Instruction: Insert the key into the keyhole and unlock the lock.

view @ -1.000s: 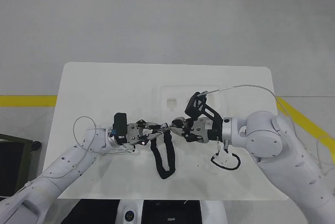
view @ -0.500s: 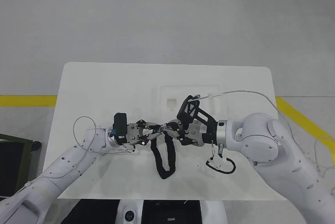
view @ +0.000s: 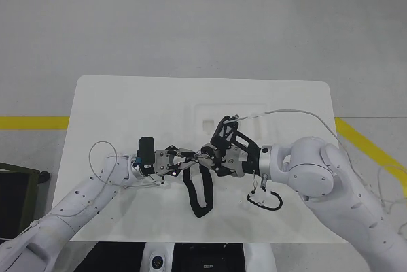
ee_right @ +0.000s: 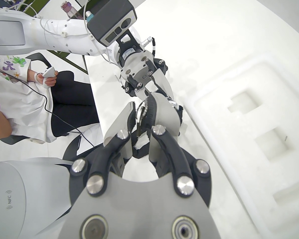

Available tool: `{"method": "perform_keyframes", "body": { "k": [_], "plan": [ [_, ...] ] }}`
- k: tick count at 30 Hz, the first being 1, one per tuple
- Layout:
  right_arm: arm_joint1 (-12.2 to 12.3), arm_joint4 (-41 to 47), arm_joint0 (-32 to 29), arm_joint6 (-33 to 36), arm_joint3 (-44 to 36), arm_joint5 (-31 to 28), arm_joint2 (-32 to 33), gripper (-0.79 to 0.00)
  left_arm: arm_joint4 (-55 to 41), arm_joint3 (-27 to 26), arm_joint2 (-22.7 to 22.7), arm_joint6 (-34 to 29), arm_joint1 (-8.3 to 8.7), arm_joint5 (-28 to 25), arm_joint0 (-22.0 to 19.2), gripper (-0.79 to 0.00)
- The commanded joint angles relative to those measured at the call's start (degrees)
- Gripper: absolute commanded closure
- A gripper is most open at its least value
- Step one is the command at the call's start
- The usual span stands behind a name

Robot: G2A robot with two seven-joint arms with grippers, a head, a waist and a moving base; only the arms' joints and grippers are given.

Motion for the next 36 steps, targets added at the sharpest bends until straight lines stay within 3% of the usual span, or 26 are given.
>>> {"method": "perform_keyframes", "body": {
  "k": [1, 10, 23, 25, 28, 29, 36],
  "plan": [
    [0.0, -0.1, 0.0, 0.0, -0.1, -0.1, 0.0, -0.197, 0.0, 0.0, 0.0, 0.0, 0.00, 0.0, 0.0, 0.000],
    [-0.1, -0.1, -0.3, 0.0, -0.2, -0.3, 0.8, -0.228, 0.0, 0.0, 0.0, 0.0, 0.00, 0.0, 0.0, 0.000],
    [1.1, 0.0, -4.1, -2.5, -0.9, -2.7, 7.7, -0.259, 0.0, 0.0, 0.0, 0.0, 0.00, 0.0, 0.0, 0.000],
    [1.3, 0.4, -5.1, -2.7, -0.7, -3.6, 9.2, -0.225, 0.0, 0.0, 0.0, 0.0, 0.00, 0.0, 0.0, 0.000],
    [1.8, 0.9, -6.4, -2.8, -0.8, -5.2, 11.5, -0.083, -1.2, -1.4, -0.5, -2.4, -0.07, 0.8, 1.0, 0.000],
    [1.9, 0.9, -6.9, -2.9, -0.8, -5.8, 12.2, -0.003, -1.5, -1.8, -0.8, -2.9, -0.06, 0.6, 1.2, 0.000],
    [2.5, 2.3, -8.9, -5.1, 1.4, -14.4, 15.3, 0.000, -2.9, -2.7, -2.3, -3.8, 0.02, -2.3, 2.4, 0.000]
  ]
}}
